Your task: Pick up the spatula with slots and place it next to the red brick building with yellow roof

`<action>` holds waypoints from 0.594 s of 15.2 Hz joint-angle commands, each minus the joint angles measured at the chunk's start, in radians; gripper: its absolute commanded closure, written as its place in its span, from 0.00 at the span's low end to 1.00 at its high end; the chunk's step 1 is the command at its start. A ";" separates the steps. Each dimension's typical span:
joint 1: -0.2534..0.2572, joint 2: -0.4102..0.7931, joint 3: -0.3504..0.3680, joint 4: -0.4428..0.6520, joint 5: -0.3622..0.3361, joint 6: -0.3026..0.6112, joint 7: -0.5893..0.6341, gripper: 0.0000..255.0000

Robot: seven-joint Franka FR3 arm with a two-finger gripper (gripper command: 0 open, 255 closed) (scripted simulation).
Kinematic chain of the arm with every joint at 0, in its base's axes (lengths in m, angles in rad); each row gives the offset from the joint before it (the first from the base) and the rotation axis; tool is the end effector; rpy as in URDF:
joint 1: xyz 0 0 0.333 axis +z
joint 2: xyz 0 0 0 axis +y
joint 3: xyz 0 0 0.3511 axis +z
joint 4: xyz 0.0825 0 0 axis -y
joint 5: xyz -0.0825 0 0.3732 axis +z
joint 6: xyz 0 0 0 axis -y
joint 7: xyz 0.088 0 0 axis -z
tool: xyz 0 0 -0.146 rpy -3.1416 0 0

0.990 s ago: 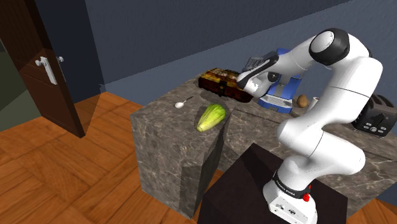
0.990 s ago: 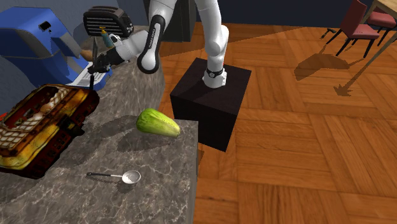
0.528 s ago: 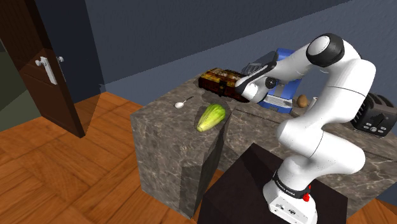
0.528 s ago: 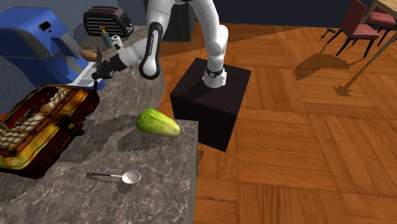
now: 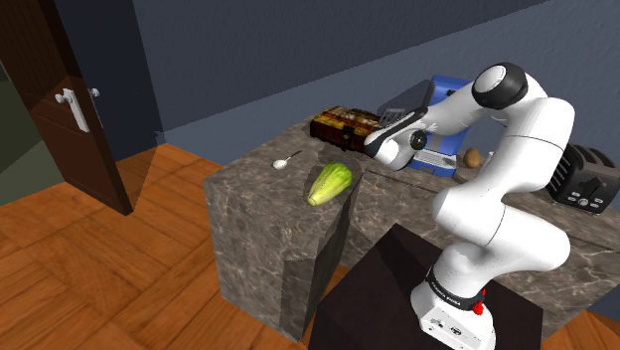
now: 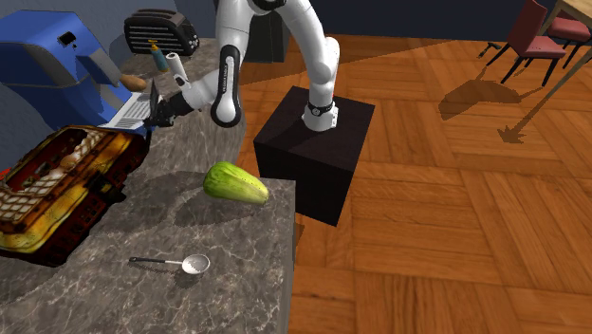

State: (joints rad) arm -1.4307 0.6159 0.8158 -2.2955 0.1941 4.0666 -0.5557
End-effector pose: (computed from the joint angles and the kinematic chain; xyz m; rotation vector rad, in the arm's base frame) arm 0.4346 -0.4258 0.3327 2.0768 -0.7832 1.5138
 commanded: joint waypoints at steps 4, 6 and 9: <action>0.023 0.076 -0.030 0.021 -0.032 0.046 -0.016 1.00; 0.033 0.106 -0.042 0.029 -0.045 0.064 -0.021 1.00; 0.046 0.151 -0.060 0.043 -0.066 0.089 -0.028 1.00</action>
State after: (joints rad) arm -1.3890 0.7525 0.7612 -2.2553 0.1349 4.1462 -0.5815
